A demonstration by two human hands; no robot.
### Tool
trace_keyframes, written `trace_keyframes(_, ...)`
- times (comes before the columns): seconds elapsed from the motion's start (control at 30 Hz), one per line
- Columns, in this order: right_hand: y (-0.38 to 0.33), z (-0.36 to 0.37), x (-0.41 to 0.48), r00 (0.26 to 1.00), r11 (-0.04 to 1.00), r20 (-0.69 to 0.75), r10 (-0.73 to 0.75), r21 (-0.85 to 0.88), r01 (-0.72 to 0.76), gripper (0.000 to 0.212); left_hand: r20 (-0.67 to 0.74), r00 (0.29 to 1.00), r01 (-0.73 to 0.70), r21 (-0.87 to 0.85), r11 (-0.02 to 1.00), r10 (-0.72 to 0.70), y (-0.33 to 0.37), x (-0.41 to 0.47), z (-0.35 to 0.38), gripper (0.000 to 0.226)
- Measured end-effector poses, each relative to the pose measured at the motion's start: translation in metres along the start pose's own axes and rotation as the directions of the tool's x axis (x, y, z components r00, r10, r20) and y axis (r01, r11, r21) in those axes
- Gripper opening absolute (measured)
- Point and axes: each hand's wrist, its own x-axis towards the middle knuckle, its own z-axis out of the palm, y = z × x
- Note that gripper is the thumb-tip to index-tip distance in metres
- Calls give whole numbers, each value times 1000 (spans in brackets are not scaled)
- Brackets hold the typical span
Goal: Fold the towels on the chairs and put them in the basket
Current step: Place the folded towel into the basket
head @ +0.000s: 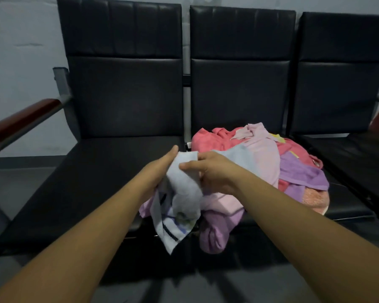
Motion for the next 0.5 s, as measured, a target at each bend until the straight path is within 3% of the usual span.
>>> trace_keyframes(0.07,1,5,4,1000,999,-2,21,39,-21,27,25,999,-21,57,998,20,-2,0,3,61)
trace_keyframes(0.1,3,3,7,998,996,-13,54,73,-53,29,8,998,-59,89,994,59,-3,-2,4,48)
trace_keyframes(0.2,9,-12,14,983,912,29,183,369,-181,31,-133,976,-140,210,968,170,-3,-3,-1,17)
trace_keyframes(0.3,11,-20,15,953,766,156,260,568,-302,30,-207,948,-160,348,924,242,-3,-4,-12,26)
trace_keyframes(0.37,9,-24,16,935,741,235,267,569,-355,32,-246,938,-167,296,941,244,0,-5,-17,25)
trace_keyframes(0.5,8,-19,21,898,820,292,330,382,-426,38,-232,945,-216,90,972,231,7,-15,-19,23)
